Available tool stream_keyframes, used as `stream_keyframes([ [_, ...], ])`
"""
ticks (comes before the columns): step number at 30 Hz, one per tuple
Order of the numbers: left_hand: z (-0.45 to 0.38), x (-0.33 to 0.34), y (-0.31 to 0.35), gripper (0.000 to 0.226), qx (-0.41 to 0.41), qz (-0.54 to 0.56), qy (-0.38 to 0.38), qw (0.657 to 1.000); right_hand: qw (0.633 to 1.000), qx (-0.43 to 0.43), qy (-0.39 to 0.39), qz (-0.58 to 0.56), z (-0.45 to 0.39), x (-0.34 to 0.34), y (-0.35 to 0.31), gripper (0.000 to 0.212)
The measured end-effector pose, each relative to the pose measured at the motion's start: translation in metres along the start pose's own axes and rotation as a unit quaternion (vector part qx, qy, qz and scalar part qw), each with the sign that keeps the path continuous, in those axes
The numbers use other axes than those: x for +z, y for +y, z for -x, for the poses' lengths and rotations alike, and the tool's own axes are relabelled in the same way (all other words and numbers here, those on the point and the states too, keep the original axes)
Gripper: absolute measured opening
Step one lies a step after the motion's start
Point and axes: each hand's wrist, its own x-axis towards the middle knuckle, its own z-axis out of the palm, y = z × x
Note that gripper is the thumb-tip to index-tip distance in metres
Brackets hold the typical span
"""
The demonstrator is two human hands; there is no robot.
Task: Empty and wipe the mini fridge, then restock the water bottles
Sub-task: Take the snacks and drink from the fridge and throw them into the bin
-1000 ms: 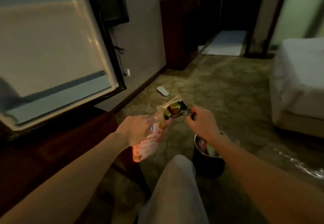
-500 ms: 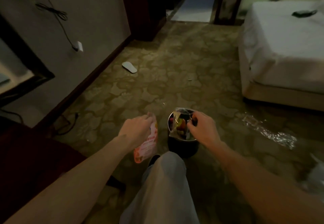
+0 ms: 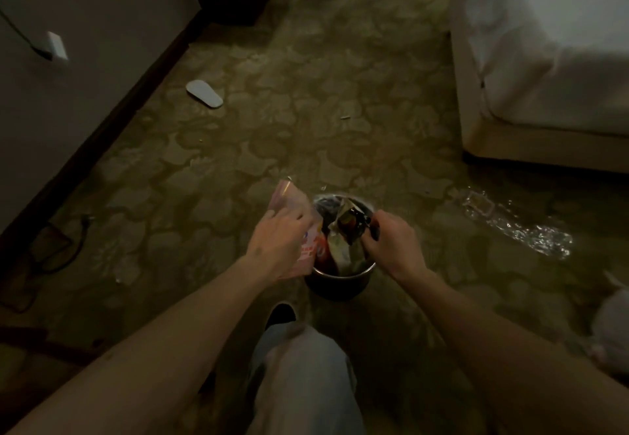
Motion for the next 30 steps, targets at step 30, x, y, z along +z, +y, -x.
stream_keyframes([
  [30, -0.071, 0.137, 0.007, 0.044, -0.032, 0.106, -0.013, 0.994, 0.991, -0.022, -0.081, 0.104, -0.05, 0.101, 0.052, 0.033],
])
